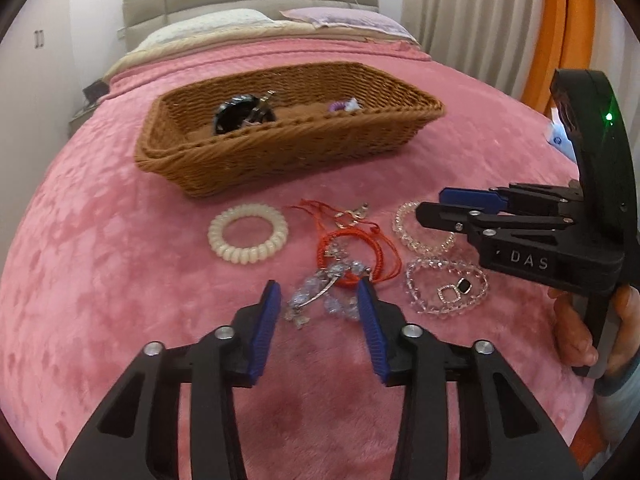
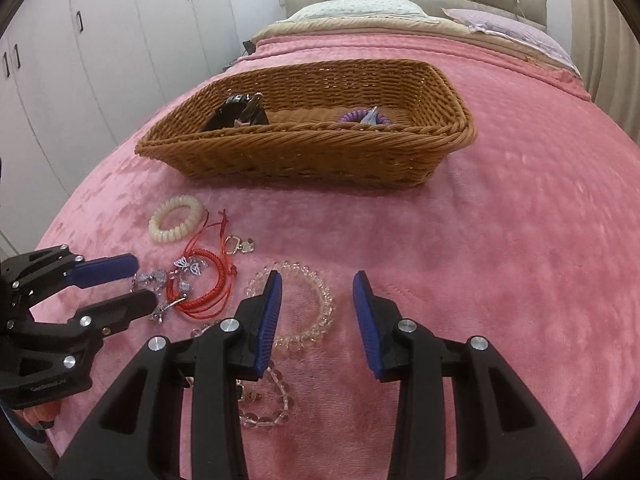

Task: Organize jewelry
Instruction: 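Grasp the silver charm with the left gripper while the right gripper grasps the clear beaded bracelet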

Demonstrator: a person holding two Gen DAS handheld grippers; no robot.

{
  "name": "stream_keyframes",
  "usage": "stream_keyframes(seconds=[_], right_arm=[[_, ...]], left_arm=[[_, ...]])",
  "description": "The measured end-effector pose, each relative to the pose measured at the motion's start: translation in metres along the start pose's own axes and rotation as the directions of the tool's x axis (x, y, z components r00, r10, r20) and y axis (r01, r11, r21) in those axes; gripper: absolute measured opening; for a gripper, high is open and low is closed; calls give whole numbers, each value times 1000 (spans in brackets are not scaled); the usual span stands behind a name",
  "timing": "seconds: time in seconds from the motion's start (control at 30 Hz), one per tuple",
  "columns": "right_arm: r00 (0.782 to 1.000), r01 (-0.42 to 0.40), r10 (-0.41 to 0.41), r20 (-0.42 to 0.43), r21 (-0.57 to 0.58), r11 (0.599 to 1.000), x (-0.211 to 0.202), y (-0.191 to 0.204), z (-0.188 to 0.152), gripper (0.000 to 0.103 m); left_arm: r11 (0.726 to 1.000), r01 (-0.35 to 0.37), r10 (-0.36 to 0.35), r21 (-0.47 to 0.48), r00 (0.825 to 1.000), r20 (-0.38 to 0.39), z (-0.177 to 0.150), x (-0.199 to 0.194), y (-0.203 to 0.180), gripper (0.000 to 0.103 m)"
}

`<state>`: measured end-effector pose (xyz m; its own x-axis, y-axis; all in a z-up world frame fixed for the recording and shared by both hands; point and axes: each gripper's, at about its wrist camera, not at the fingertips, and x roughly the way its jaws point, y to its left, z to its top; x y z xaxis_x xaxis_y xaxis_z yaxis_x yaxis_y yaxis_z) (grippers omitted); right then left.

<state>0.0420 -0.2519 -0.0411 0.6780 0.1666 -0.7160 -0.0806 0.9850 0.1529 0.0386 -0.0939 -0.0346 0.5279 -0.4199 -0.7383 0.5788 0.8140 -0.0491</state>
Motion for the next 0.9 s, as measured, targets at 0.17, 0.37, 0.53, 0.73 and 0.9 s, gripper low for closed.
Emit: stream_keyframes(seconds=[0.17, 0.37, 0.53, 0.73, 0.9], right_arm=[[999, 23, -24, -30, -35, 999, 8, 7, 0, 34], [997, 74, -75, -23, -47, 996, 8, 11, 0, 18], [997, 73, -75, -33, -65, 995, 11, 15, 0, 16], [997, 57, -61, -50, -81, 995, 13, 15, 0, 17], [998, 58, -60, -24, -71, 996, 8, 15, 0, 9]], left_arm=[[1000, -13, 13, 5, 1000, 0, -1, 3, -2, 14], [999, 7, -5, -43, 999, 38, -3, -2, 6, 8], [998, 31, -24, -63, 995, 101, -5, -13, 9, 8], [993, 60, -46, -100, 989, 143, -6, -20, 17, 8], [988, 82, -56, -131, 980, 190, -7, -31, 23, 8]])
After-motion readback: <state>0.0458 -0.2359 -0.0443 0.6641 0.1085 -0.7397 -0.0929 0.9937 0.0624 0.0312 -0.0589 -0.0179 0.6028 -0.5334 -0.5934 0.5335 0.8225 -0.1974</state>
